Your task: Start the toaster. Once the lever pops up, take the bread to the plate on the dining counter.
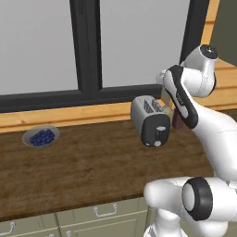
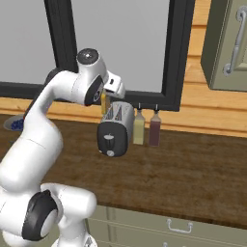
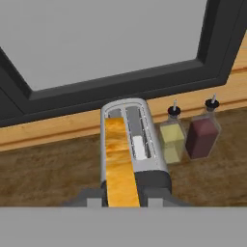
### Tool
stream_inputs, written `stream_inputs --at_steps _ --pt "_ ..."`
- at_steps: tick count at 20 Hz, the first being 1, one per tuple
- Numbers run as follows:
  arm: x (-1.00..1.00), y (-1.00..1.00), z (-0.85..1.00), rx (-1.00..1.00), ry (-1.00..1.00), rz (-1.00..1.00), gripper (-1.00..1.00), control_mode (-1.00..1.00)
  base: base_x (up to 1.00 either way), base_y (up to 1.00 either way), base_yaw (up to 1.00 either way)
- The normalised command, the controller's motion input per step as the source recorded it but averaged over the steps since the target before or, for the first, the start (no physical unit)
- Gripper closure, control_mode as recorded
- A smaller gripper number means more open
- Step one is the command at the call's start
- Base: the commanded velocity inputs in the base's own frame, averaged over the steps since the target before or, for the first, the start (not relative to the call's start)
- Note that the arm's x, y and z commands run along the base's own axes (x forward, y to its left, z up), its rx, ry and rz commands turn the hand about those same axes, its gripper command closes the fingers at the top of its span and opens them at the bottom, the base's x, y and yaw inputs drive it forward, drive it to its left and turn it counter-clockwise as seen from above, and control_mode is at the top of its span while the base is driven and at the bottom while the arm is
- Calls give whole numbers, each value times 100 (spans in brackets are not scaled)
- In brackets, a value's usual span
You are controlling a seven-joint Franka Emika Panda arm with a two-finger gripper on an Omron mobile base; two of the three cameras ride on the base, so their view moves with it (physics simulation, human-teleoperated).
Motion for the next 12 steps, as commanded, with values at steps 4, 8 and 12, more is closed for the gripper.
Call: stream_inputs --at_steps 4,8,12 --pt "-100 25 0 0 0 -3 100 -100 0 0 0" --pt "-100 22 0 0 3 -3 100 -100 0 0 0" --pt "-97 10 0 0 5 -4 100 -100 0 0 0"
